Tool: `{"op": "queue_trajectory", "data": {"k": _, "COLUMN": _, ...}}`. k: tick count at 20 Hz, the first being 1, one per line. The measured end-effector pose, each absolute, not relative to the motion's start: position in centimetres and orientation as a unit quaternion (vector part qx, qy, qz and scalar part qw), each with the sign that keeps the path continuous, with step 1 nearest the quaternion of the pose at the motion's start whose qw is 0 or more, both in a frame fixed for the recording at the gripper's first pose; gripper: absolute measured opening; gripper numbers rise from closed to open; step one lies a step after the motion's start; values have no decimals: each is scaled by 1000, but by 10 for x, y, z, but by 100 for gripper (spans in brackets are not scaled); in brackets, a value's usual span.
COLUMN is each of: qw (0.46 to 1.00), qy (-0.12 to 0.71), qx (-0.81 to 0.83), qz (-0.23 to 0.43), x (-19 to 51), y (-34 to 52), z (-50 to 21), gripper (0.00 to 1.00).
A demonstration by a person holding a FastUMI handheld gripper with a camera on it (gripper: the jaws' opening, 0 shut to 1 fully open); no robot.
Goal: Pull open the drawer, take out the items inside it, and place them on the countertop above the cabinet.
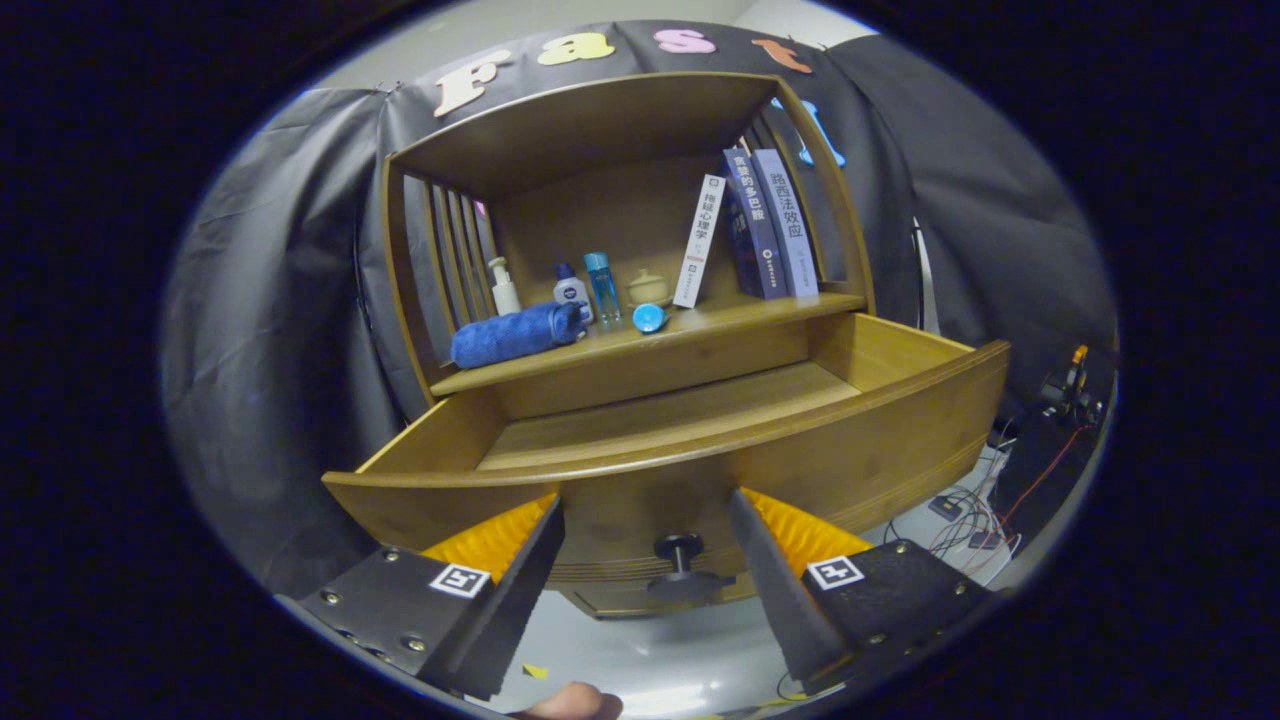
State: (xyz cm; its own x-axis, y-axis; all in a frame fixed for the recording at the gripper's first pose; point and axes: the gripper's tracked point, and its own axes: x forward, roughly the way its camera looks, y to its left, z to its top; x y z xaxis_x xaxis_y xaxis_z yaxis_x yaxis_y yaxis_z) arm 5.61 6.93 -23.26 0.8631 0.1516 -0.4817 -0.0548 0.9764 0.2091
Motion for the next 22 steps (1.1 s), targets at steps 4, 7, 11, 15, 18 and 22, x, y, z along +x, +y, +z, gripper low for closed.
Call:
{"op": "queue_trajectory", "data": {"k": 4, "qw": 960, "qy": 263, "qx": 85, "qz": 56, "x": 63, "y": 69, "z": -232, "gripper": 99}}
{"op": "queue_trajectory", "data": {"k": 7, "qw": 958, "qy": 268, "qx": 82, "qz": 57, "x": 73, "y": 70, "z": -234, "gripper": 99}}
{"op": "queue_trajectory", "data": {"k": 11, "qw": 961, "qy": 255, "qx": 91, "qz": 55, "x": 92, "y": 70, "z": -228, "gripper": 99}}
{"op": "queue_trajectory", "data": {"k": 15, "qw": 958, "qy": 266, "qx": 86, "qz": 60, "x": 108, "y": 73, "z": -236, "gripper": 99}}
{"op": "queue_trajectory", "data": {"k": 18, "qw": 957, "qy": 270, "qx": 91, "qz": 60, "x": 123, "y": 76, "z": -239, "gripper": 100}}
{"op": "queue_trajectory", "data": {"k": 22, "qw": 956, "qy": 273, "qx": 91, "qz": 60, "x": 140, "y": 79, "z": -244, "gripper": 99}}
